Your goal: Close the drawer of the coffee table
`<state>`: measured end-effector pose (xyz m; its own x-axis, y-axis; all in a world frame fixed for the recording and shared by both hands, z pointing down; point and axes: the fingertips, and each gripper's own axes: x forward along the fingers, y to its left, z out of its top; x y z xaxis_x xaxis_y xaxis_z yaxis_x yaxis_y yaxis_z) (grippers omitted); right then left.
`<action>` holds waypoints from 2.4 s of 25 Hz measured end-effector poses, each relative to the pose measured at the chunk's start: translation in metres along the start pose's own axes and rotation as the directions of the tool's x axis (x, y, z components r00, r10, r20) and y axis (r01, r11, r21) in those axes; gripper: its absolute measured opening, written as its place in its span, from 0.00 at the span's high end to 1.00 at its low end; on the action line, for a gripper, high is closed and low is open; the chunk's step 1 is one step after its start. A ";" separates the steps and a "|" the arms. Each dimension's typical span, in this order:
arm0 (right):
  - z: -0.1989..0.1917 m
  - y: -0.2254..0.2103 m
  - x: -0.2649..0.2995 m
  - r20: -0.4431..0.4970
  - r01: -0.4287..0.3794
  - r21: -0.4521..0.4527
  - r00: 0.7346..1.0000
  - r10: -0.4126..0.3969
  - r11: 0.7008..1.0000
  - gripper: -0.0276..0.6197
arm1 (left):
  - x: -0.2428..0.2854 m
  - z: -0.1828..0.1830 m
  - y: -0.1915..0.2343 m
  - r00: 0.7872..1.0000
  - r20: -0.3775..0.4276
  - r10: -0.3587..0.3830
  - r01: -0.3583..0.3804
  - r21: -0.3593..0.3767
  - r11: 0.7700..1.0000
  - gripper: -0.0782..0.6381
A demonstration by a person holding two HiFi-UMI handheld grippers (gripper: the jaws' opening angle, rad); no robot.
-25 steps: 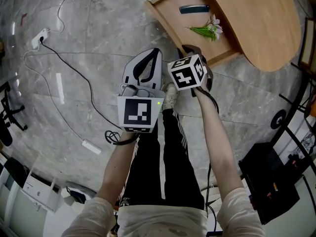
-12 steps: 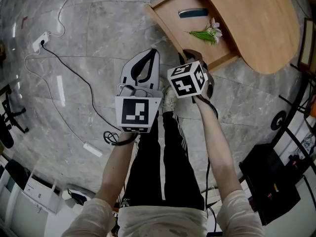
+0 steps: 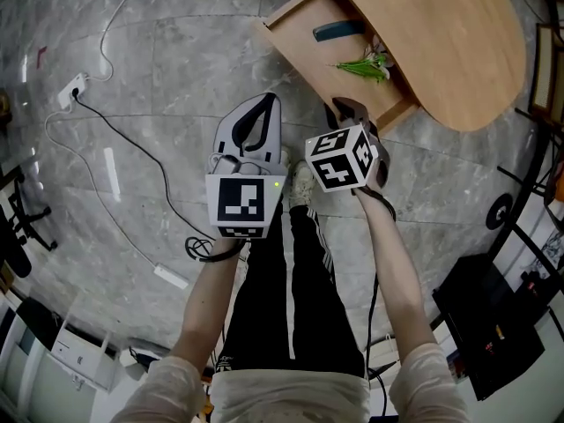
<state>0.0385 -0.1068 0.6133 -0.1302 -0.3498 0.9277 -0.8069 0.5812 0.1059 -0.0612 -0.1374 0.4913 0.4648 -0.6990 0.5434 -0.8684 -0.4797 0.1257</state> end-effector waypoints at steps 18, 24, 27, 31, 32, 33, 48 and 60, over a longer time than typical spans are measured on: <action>0.001 -0.030 0.002 0.019 0.036 0.016 0.999 -0.037 0.999 0.85 | 0.019 -0.005 -0.014 0.998 -0.049 -0.030 0.032 0.038 0.999 0.88; 0.004 -0.060 0.006 0.017 0.092 0.024 0.996 -0.093 0.995 0.85 | 0.025 -0.003 -0.009 0.999 -0.044 -0.025 0.027 0.044 0.999 0.88; 0.005 -0.078 0.009 0.015 0.122 0.026 0.992 -0.123 0.992 0.85 | 0.027 -0.005 -0.009 0.998 -0.050 -0.024 0.026 0.043 0.999 0.88; 0.005 -0.103 0.011 0.012 0.163 0.059 0.986 -0.163 0.985 0.84 | 0.032 -0.007 -0.011 0.998 -0.061 -0.027 0.030 0.048 0.998 0.88; 0.005 -0.109 0.012 0.011 0.174 0.071 0.984 -0.175 0.982 0.84 | 0.033 -0.007 -0.012 0.998 -0.061 -0.030 0.033 0.049 0.998 0.88; 0.006 -0.114 0.012 0.011 0.187 0.083 0.982 -0.188 0.979 0.84 | 0.034 -0.006 -0.013 0.998 -0.061 -0.032 0.035 0.048 0.998 0.88; -0.025 -0.100 -0.026 0.148 0.191 0.780 0.869 -0.472 0.596 0.95 | 0.062 -0.002 -0.056 0.986 -0.075 -0.152 0.156 0.050 0.987 0.88; -0.079 -0.119 -0.016 -0.046 0.267 0.928 0.771 -0.635 0.258 0.95 | 0.067 -0.020 -0.069 0.964 -0.145 -0.221 0.237 0.107 0.966 0.88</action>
<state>0.1823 -0.1126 0.6136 0.4382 -0.6053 0.6645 -0.7779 -0.6258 -0.0571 0.0266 -0.1403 0.5358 0.6150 -0.4912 0.6169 -0.7097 -0.6857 0.1615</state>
